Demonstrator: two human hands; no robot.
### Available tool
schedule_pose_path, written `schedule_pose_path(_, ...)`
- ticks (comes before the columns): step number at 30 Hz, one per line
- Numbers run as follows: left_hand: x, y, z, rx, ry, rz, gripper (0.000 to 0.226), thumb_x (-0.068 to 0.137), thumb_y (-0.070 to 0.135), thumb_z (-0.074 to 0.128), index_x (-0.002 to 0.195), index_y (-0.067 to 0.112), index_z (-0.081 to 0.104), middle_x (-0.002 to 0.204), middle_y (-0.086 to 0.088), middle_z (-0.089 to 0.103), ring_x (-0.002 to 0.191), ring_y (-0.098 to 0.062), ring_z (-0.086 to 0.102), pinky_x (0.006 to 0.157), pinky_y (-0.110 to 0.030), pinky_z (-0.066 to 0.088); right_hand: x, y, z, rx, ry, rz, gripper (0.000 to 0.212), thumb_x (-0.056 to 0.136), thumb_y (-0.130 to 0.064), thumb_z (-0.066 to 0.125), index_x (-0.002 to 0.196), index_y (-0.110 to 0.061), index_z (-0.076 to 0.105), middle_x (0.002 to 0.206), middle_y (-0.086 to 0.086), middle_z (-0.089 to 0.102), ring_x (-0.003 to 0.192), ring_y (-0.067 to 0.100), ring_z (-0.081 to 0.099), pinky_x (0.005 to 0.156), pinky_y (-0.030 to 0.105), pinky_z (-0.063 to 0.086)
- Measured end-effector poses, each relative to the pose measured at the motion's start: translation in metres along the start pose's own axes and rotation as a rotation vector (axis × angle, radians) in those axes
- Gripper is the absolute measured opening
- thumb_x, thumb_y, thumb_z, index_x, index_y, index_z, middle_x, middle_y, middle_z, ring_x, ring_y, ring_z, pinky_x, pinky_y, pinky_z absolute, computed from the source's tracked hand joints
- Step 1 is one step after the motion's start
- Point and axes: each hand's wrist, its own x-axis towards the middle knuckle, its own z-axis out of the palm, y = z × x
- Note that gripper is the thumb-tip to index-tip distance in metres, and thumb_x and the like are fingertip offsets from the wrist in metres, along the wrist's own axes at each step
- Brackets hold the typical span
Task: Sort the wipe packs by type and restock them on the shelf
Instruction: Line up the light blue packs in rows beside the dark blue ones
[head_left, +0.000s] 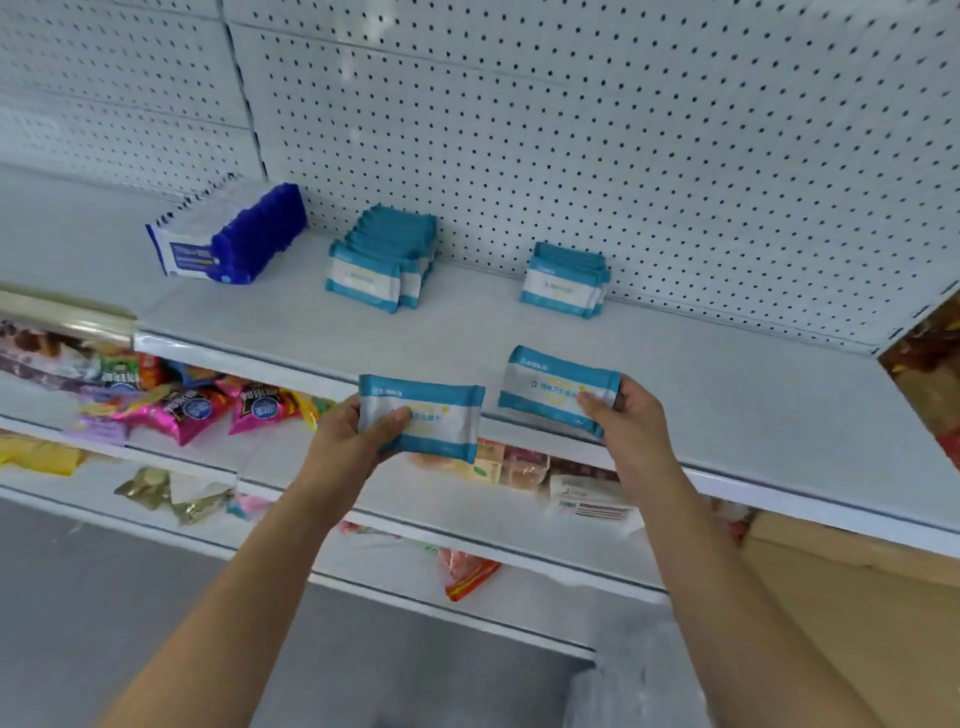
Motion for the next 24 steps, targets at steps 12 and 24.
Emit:
schedule_pose_path(12, 0.128, 0.022, 0.043, 0.108, -0.174, -0.042, 0.025, 0.092, 0.015, 0.070, 0.114, 0.005, 0.064, 0.109, -0.010, 0.075, 0.102, -0.026, 0.073, 0.091, -0.040, 0.059, 0.089, -0.005, 0.018, -0.124, 0.210, -0.014, 0.028, 0.092, -0.002, 0.065, 0.115, -0.017, 0.063, 0.107, 0.000, 0.070, 0.104, 0.020, 0.067, 0.089, 0.032, 0.058)
schedule_pose_path(24, 0.218, 0.023, 0.125, 0.200, -0.151, 0.003, 0.016, 0.092, 0.012, 0.069, 0.108, 0.010, 0.065, 0.099, 0.001, 0.078, 0.095, -0.017, 0.074, 0.074, -0.021, 0.058, 0.234, -0.011, 0.021, -0.202, 0.200, -0.191, 0.025, 0.087, -0.001, 0.070, 0.099, -0.022, 0.068, 0.095, -0.010, 0.068, 0.090, 0.008, 0.065, 0.083, 0.023, 0.056)
